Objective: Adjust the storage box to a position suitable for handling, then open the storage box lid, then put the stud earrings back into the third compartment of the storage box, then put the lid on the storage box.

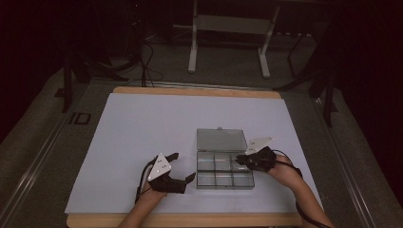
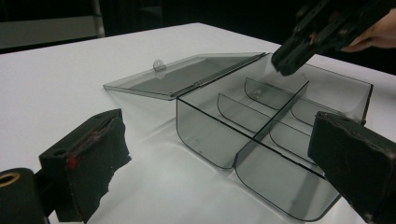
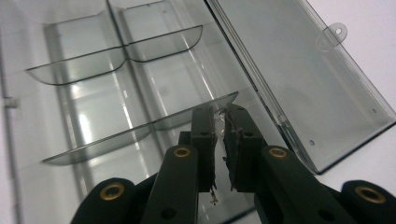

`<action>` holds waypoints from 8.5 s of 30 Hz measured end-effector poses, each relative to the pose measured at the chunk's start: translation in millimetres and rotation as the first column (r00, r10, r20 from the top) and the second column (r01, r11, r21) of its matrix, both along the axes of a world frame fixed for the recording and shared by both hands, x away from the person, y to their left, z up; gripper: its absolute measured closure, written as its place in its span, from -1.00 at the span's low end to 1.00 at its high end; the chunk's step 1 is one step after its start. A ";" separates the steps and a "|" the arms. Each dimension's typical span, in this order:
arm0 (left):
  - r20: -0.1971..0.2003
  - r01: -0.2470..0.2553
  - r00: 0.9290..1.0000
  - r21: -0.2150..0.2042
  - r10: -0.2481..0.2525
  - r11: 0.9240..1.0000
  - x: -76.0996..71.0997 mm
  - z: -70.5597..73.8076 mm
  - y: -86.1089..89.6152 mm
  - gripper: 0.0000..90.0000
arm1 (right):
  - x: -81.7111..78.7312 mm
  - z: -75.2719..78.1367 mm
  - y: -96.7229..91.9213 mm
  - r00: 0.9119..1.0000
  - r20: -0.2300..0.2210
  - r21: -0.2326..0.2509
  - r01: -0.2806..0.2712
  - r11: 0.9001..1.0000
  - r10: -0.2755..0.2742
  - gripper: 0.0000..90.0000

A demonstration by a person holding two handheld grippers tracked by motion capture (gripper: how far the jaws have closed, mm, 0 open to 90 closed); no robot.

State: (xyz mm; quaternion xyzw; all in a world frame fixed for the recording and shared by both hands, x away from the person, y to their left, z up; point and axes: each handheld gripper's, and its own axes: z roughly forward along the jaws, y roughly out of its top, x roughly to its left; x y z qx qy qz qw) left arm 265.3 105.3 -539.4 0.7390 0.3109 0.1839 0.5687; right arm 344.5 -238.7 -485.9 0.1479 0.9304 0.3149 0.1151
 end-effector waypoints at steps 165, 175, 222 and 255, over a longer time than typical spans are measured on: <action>0.001 0.002 1.000 -0.013 -0.002 1.000 -0.1 -0.2 1.0 -0.89 | 8.5 -15.2 -11.6 0.995 -0.055 0.059 -0.084 0.995 0.087 0.90; 0.002 0.002 1.000 -0.014 -0.002 1.000 -0.1 -0.2 1.1 -0.89 | 11.3 -22.2 -3.9 0.996 -0.056 -0.003 -0.074 0.997 0.074 0.89; -0.053 -0.014 0.998 0.058 0.017 0.998 0.8 4.3 -9.2 -0.94 | -15.8 25.3 -48.5 0.983 -0.082 0.043 0.169 0.985 -0.165 0.28; -0.145 -0.039 0.988 0.122 0.057 0.992 62.4 63.8 -56.4 -0.94 | -18.1 14.0 -60.8 0.914 0.014 0.199 0.395 0.897 -0.406 0.09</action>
